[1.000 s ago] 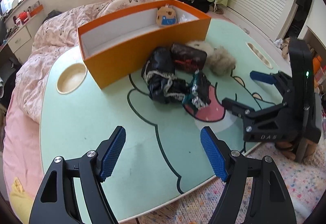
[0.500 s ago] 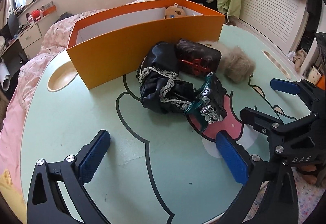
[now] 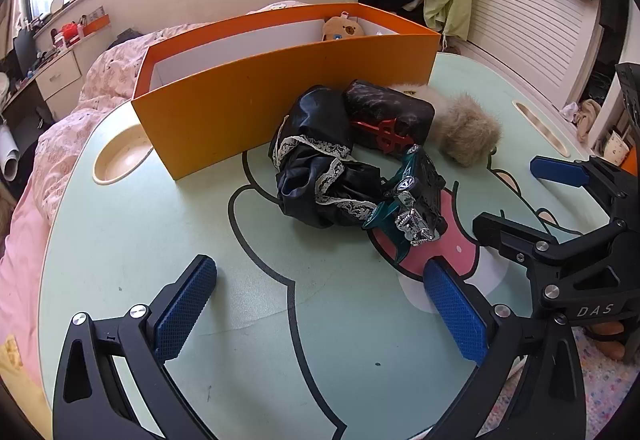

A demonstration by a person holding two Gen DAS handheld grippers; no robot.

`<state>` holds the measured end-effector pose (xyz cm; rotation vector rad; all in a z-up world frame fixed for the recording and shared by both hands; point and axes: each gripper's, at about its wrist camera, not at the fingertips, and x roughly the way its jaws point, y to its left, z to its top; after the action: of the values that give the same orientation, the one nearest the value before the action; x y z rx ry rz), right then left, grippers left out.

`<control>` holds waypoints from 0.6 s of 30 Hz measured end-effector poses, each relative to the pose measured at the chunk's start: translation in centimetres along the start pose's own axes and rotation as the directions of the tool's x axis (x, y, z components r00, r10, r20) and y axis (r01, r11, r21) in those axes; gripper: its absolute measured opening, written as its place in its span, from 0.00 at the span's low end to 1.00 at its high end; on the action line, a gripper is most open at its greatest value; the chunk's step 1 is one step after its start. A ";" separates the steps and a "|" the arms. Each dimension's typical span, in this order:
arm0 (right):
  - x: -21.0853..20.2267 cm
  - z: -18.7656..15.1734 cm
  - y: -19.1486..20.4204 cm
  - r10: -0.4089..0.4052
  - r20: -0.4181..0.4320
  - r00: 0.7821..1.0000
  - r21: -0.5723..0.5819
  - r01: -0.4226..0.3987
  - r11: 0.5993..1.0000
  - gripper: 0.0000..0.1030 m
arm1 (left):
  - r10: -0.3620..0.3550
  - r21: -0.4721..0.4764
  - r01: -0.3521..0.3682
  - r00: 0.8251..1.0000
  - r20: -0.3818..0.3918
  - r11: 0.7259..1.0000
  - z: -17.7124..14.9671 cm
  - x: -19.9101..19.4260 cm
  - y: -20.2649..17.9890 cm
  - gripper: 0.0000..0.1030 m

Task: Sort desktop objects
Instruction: 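Lift the toy car out and set it beside the black pouches, then reach the right tool into the box toward the brown bear keychain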

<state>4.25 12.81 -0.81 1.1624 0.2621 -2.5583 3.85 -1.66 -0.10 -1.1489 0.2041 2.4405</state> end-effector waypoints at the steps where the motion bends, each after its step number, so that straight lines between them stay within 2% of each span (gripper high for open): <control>1: 0.0 0.0 0.0 0.000 0.000 1.000 0.000 0.000 1.000 1.00 | 0.000 0.000 0.000 1.000 0.000 1.000 0.0 0.0 0.0 1.00; 12: -0.2 0.0 -0.7 -0.019 0.001 1.000 0.032 0.019 0.999 1.00 | -0.003 0.001 0.003 1.000 0.003 1.000 -0.1 0.0 -0.1 1.00; 16: -0.7 0.1 -1.4 0.019 0.009 1.000 0.054 -0.019 0.998 1.00 | -0.005 0.001 0.005 1.000 0.004 1.000 -0.1 0.0 -0.1 1.00; 18: -1.5 0.8 -1.7 0.010 0.027 1.000 0.060 -0.012 0.998 0.95 | -0.005 0.003 0.005 1.000 0.005 1.000 -0.1 0.0 -0.1 1.00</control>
<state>4.04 14.45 0.85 1.1462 0.1727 -2.5868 4.02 -1.62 -0.15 -1.1402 0.2024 2.4380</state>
